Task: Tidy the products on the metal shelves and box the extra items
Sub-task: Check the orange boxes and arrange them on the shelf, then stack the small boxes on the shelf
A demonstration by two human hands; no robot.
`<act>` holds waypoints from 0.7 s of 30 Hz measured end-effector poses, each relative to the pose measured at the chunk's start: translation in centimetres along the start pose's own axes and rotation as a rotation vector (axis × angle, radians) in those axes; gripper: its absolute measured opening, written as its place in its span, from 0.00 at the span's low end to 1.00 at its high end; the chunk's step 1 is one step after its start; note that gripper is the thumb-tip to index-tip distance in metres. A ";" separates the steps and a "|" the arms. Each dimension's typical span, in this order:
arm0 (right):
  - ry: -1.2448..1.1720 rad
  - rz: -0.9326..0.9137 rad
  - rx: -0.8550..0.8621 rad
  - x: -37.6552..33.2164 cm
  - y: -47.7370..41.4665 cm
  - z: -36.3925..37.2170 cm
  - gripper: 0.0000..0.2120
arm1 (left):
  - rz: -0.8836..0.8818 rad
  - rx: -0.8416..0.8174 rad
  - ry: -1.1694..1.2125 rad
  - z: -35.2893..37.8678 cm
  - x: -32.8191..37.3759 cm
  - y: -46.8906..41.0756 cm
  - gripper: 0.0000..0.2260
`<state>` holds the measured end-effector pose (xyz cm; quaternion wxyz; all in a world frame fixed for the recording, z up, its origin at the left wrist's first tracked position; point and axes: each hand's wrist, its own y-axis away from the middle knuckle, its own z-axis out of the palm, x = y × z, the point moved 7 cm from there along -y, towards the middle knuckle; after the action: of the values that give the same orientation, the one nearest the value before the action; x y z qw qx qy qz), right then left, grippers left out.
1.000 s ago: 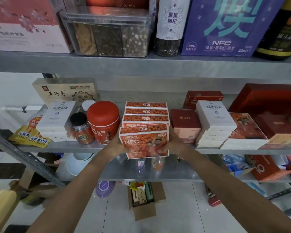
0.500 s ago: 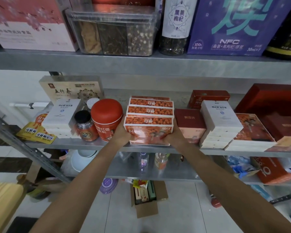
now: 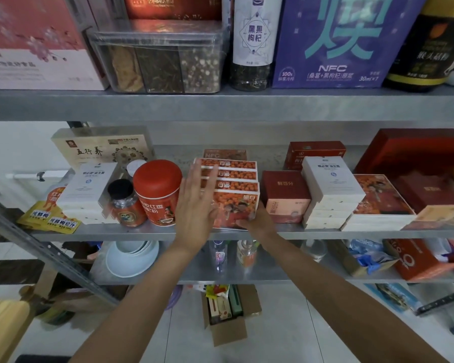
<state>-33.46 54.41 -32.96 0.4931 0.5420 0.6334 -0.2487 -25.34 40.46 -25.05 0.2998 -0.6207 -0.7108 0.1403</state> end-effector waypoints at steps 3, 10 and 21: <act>0.076 0.016 -0.051 -0.4 0.1 0.2 0.32 | 0.151 -0.189 -0.123 1.2 0.9 -1.6 0.46; 0.312 -0.060 -0.086 -1.7 1.4 -0.7 0.23 | 0.101 -0.267 -0.184 2.5 0.2 -2.2 0.40; 0.889 -0.346 0.315 -1.2 0.7 -7.6 0.40 | 0.097 -0.256 -0.191 2.6 0.0 -2.4 0.39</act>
<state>-35.60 60.52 -28.80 0.0392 0.5505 0.8175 -0.1646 -28.82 40.41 -25.72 0.1423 -0.6712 -0.7174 0.1211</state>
